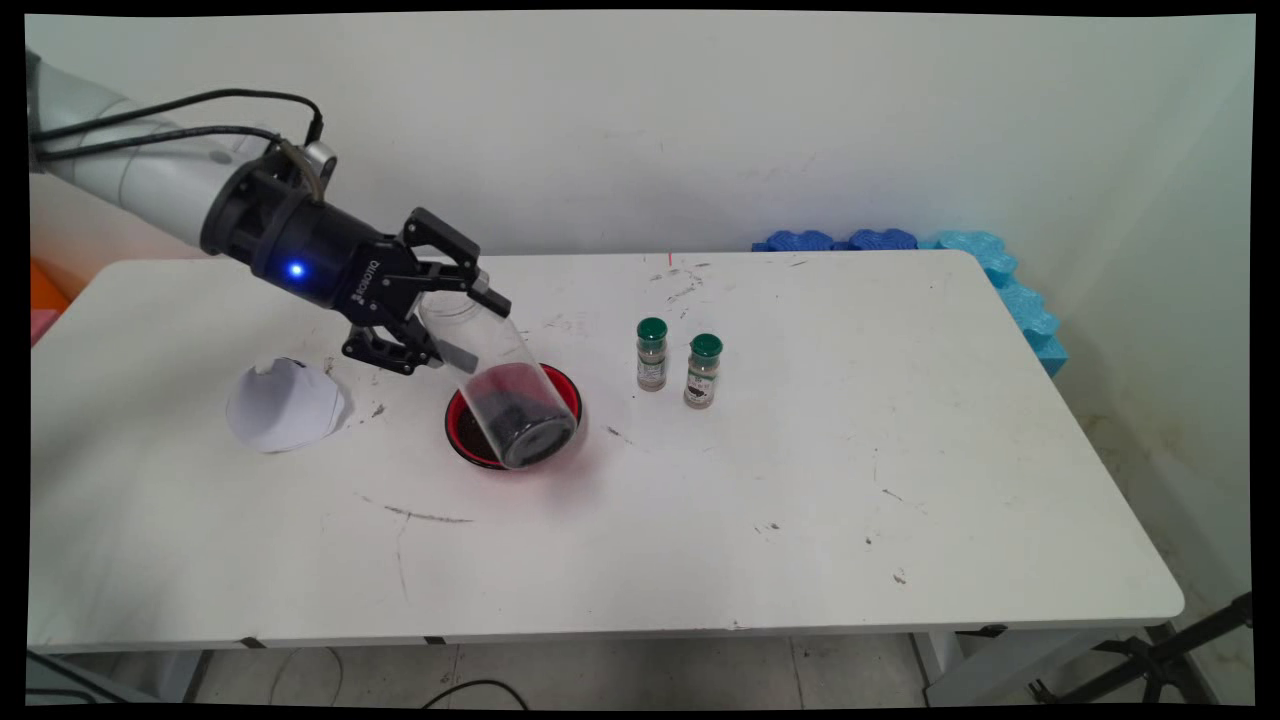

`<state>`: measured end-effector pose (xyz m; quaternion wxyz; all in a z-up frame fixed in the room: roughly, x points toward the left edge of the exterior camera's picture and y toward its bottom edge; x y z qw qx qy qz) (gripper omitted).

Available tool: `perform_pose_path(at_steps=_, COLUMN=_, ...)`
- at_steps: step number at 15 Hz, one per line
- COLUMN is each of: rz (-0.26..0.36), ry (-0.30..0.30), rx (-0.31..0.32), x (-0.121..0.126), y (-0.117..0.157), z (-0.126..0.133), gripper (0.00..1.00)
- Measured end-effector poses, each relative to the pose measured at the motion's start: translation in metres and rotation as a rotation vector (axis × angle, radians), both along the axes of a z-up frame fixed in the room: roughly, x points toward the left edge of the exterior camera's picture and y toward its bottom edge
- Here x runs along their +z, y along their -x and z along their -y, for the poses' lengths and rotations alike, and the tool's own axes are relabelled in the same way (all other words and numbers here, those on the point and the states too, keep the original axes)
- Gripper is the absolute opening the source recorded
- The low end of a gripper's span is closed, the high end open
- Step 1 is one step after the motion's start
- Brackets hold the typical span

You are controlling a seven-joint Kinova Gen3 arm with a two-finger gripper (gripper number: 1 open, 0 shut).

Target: Pour the black seasoning powder in the red bowl

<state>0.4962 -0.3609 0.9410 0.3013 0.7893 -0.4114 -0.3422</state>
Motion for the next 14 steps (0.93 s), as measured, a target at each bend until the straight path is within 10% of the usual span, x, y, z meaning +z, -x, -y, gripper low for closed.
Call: perform_pose_path(at_steps=14, rz=-0.115, ry=-0.199, rx=0.151, x=-0.016, y=0.007, z=0.004, gripper=0.00)
